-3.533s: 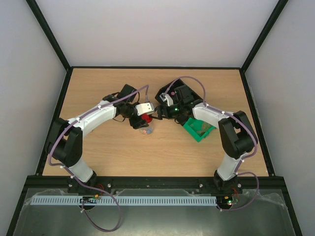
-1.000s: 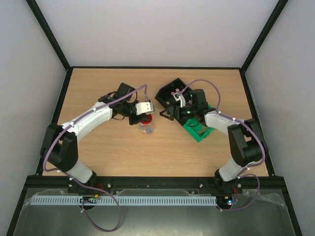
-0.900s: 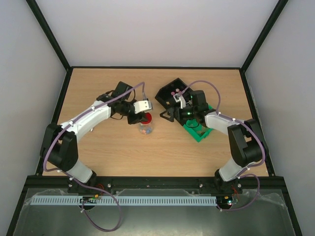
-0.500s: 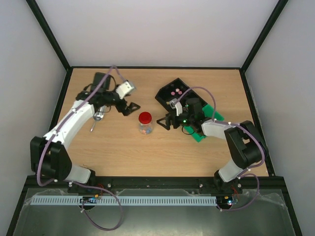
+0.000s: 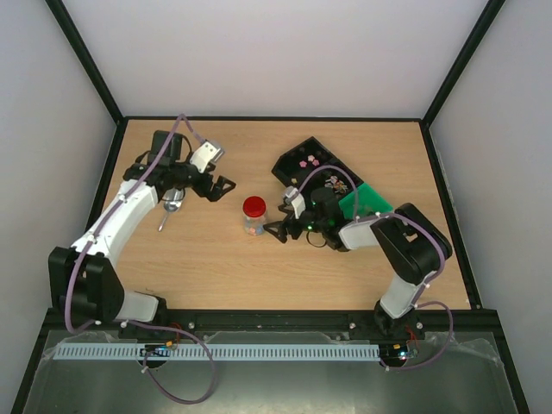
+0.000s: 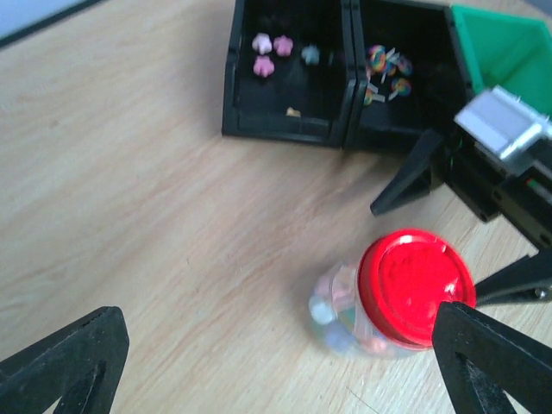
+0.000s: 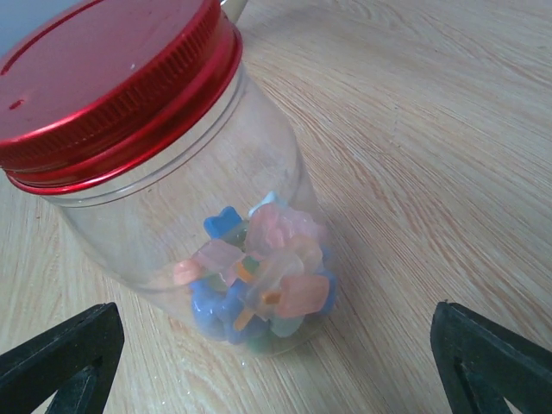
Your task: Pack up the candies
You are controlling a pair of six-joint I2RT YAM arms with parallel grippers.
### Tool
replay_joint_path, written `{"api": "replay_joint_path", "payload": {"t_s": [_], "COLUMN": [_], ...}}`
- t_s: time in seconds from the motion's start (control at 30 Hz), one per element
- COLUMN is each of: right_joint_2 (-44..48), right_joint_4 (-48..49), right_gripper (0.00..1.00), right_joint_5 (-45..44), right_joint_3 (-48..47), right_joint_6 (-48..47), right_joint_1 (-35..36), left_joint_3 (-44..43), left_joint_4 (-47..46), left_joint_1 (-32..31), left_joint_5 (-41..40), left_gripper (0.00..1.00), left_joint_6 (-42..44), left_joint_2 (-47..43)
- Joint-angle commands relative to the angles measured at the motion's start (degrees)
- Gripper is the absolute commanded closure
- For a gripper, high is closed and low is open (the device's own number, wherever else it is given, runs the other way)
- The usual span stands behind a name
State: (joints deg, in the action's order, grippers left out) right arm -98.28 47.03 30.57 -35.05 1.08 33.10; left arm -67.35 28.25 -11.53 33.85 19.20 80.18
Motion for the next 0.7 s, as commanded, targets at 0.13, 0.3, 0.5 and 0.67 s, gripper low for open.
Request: {"api": "replay_joint_path", "payload": {"t_s": [0.13,0.3,0.5,0.67], "right_joint_2": [-5.9,-9.8,-13.6,-15.0], "right_joint_4": [11.2,15.4,18.8,20.2], "right_gripper": [0.01,0.01,0.01,0.01], "right_joint_5": [0.0,-0.1,-0.8,-1.5], "right_joint_3": [-0.9,-2.5,-4.7,-5.8], "right_joint_6": [-4.8,-6.5,-4.4,-3.2], "right_joint_1": [2.7,4.3,5.7,6.4], "left_joint_3": [8.0,8.3,8.2,8.1], "left_joint_4": [-1.8,-1.9,-1.3,-1.4], "left_joint_1": [-3.4,-6.4,-9.2,-10.2], "left_joint_5": [-3.0,-5.0,-6.0,-6.4], "left_gripper": [0.01,0.02,0.03,0.03], "left_joint_6": [5.4,6.1,7.1,7.8], "left_joint_2": [-3.6,-2.7,-1.8,-0.4]}}
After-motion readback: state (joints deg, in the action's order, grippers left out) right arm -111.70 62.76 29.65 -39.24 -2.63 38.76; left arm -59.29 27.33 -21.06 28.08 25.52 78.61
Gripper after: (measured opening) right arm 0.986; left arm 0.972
